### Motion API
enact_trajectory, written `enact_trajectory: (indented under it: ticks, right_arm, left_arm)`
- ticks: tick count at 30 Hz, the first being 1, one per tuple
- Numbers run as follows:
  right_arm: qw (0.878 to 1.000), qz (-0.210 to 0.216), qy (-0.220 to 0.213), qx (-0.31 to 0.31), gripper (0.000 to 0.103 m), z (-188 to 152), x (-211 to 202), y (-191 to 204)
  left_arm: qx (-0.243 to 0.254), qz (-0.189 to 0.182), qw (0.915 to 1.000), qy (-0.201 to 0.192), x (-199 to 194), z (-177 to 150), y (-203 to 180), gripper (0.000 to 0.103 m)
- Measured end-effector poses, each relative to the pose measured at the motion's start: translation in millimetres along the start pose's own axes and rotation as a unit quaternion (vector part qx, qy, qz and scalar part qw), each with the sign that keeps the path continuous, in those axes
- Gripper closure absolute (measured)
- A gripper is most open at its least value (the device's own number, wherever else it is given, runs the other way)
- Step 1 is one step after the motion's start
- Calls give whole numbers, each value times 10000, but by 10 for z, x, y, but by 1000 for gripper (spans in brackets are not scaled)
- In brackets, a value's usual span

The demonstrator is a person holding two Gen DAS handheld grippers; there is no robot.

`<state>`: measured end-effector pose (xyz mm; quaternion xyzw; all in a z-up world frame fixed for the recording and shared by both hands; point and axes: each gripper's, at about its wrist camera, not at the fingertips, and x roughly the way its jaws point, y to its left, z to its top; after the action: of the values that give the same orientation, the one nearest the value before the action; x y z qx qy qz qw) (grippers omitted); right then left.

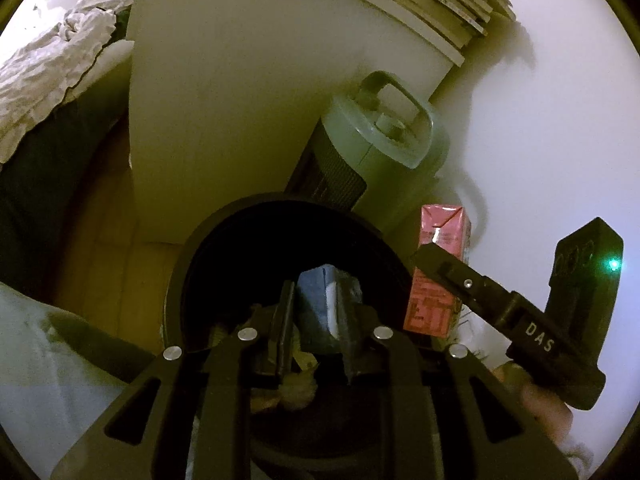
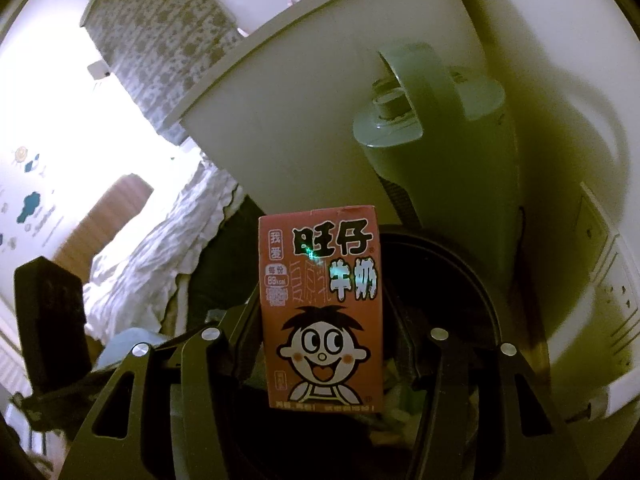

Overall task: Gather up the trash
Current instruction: 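Carry the packet and milk carton over the black bin and open both tools, then grasp the brown paper envelope with the left tool while the right tool grasps the pink carton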

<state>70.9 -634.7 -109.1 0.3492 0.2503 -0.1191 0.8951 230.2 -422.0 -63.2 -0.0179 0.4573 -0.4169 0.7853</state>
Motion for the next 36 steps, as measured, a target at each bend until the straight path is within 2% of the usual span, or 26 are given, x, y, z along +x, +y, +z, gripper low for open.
enact_trajectory:
  ticks: [1, 3, 5, 9, 13, 16, 22, 25, 28, 30, 32, 34, 35, 36]
  right_arm:
    - [10000, -3, 8, 12, 41, 0, 10, -5]
    - [10000, -6, -47, 50, 36, 15, 12, -13]
    - [9999, -2, -97, 60, 32, 29, 4, -15]
    - [9998, -39, -119, 128, 30, 17, 6, -21]
    - [9998, -69, -112, 156, 30, -13, 21, -12]
    - [9999, -84, -55, 103, 30, -29, 56, 14]
    - [9996, 2, 30, -263, 30, -84, 86, 203]
    - [9977, 223, 89, -633, 30, -179, 75, 397]
    - [9933, 530, 167, -1015, 30, -292, 33, 617]
    - [9859, 988, 317, -1313, 30, -417, -29, 812]
    - [9749, 1473, 577, -1569, 30, -566, -82, 1019]
    - [9603, 1870, 882, -1871, 24, -729, -141, 1268]
    - [9470, 2159, 1064, -2130, 23, -866, -210, 1481]
    - [9390, 2305, 1157, -2277, 20, -937, -252, 1599]
  left_arm:
    - [7, 16, 10000, -1, 0, -1, -5, 75]
    - [17, 60, 10000, -29, -12, -4, -17, 46]
    - [33, 101, 9999, -121, -52, -16, -31, 28]
    - [5, 86, 9998, -179, -154, -47, -59, 26]
    - [-113, 45, 9994, -330, -395, -92, -84, 20]
    - [-218, 19, 9986, -473, -691, -146, -91, 19]
    - [-229, 88, 9950, -966, -1665, -472, -7, 14]
    - [-176, 476, 9920, -1152, -2126, -738, 134, 10]
    - [-107, 1322, 9840, -1186, -2608, -1153, 381, 10]
    - [-107, 1720, 9793, -1065, -2789, -1374, 535, 10]
    - [-131, 1896, 9784, -813, -2921, -1622, 727, 10]
    - [-75, 2098, 9762, -539, -2964, -1846, 880, 10]
    - [13, 2190, 9749, -400, -2948, -1922, 929, 10]
    - [103, 2240, 9741, -283, -2926, -1978, 959, 10]
